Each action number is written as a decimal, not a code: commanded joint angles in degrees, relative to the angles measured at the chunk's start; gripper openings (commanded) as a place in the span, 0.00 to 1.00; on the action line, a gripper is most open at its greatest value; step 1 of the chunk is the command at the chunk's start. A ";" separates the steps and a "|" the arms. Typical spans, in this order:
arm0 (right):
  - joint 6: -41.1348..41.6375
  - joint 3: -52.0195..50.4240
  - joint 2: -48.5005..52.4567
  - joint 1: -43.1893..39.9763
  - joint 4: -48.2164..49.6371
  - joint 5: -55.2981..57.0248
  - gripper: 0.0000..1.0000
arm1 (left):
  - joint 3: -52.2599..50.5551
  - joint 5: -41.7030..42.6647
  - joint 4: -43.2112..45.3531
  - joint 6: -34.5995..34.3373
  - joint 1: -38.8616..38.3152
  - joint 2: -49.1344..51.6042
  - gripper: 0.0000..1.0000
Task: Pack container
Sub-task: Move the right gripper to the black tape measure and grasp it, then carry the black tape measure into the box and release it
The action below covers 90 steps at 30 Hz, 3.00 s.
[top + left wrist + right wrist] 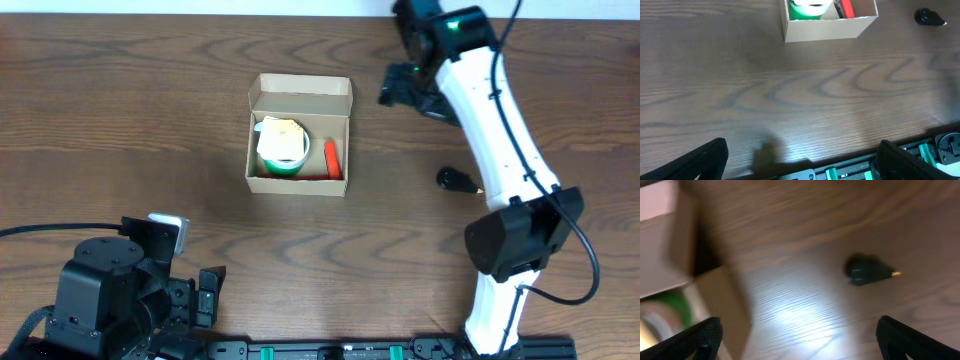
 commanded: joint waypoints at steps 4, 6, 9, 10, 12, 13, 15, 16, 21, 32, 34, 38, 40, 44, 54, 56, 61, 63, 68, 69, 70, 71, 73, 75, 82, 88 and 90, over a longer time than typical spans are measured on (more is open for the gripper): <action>-13.60 -2.38 0.42 -4.11 0.24 3.39 0.99 | -0.02 0.13 -0.20 -0.28 -0.13 0.07 0.95; -15.04 -3.26 0.39 -5.51 -0.79 3.34 0.99 | -0.02 0.15 -0.20 -0.28 -0.13 0.07 0.95; -18.34 -6.49 0.07 -7.93 0.17 1.92 0.99 | -0.02 0.13 -0.20 -0.28 -0.13 0.07 0.95; -20.76 -8.31 -0.35 -8.72 1.51 0.07 0.98 | -0.02 0.13 -0.20 -0.28 -0.13 0.07 0.95; -24.20 -12.22 -1.75 -10.10 4.59 -2.64 0.95 | -0.02 0.15 -0.20 -0.28 -0.13 0.07 0.95; -25.46 -15.58 -3.34 -10.99 7.37 -3.34 0.94 | -0.02 0.15 -0.20 -0.28 -0.13 0.07 0.95; -27.71 -21.09 -6.27 -12.11 11.78 -3.37 0.94 | -0.02 0.13 -0.20 -0.28 -0.13 0.07 0.95; -29.20 -24.39 -8.17 -12.63 14.34 -3.50 0.94 | -0.02 0.13 -0.20 -0.28 -0.13 0.07 0.95; -35.87 -39.71 -16.85 -13.49 26.40 -3.76 0.99 | -0.02 0.15 -0.20 -0.28 -0.13 0.07 0.95; -50.18 -55.52 -19.78 -14.45 40.19 -5.25 0.99 | -0.02 0.13 -0.20 -0.28 -0.13 0.07 0.95; -55.78 -55.54 -19.78 -14.56 40.89 -5.20 0.99 | -0.02 0.13 -0.20 -0.28 -0.13 0.07 0.95; -62.86 -55.54 -19.78 -15.54 41.24 -5.27 0.99 | -0.02 0.15 -0.20 -0.28 -0.13 0.07 0.95; -64.08 -55.65 -19.61 -16.46 42.77 -5.55 0.99 | -0.02 0.15 -0.20 -0.28 -0.13 0.07 0.95; -66.75 -55.74 -18.43 -18.32 44.30 -10.95 0.99 | -0.02 0.13 -0.20 -0.28 -0.13 0.07 0.95; -70.86 -56.17 -14.73 -19.85 44.13 -15.76 0.99 | -0.02 0.13 -0.20 -0.28 -0.13 0.07 0.95; -71.21 -56.17 -13.60 -19.85 44.15 -15.76 0.99 | -0.02 0.13 -0.20 -0.28 -0.13 0.07 0.95; -73.09 -56.17 -11.74 -19.85 44.35 -15.72 0.99 | -0.02 0.15 -0.20 -0.28 -0.13 0.07 0.95; -73.09 -56.17 -11.02 -19.85 44.37 -15.74 0.99 | -0.02 0.15 -0.20 -0.28 -0.13 0.07 0.95; -73.09 -56.17 -8.85 -19.85 44.39 -15.72 0.98 | -0.02 0.15 -0.20 -0.28 -0.13 0.07 0.95; -73.09 -56.17 -8.35 -19.85 44.35 -15.65 0.98 | -0.02 0.15 -0.20 -0.28 -0.13 0.07 0.95; -73.09 -56.17 -8.07 -19.85 44.37 -15.50 0.98 | -0.02 0.13 -0.20 -0.28 -0.13 0.07 0.95; -73.09 -56.17 -7.82 -19.85 44.37 -15.45 0.97 | -0.02 0.15 -0.20 -0.28 -0.13 0.07 0.95; -73.09 -56.17 -7.21 -19.85 44.57 -15.30 0.95 | -0.02 0.13 -0.20 -0.28 -0.13 0.07 0.95; -73.07 -56.17 -6.54 -19.85 44.76 -15.10 0.91 | -0.02 0.15 -0.20 -0.28 -0.13 0.07 0.95; -73.02 -56.17 -5.53 -19.85 44.98 -15.08 0.67 | -0.02 0.13 -0.20 -0.28 -0.13 0.07 0.95; -71.89 -56.17 -5.53 -19.85 45.42 -14.78 0.53 | -0.02 0.13 -0.20 -0.28 -0.13 0.07 0.95; -70.36 -56.17 -5.53 -19.85 45.92 -14.08 0.49 | -0.02 0.15 -0.20 -0.28 -0.13 0.07 0.95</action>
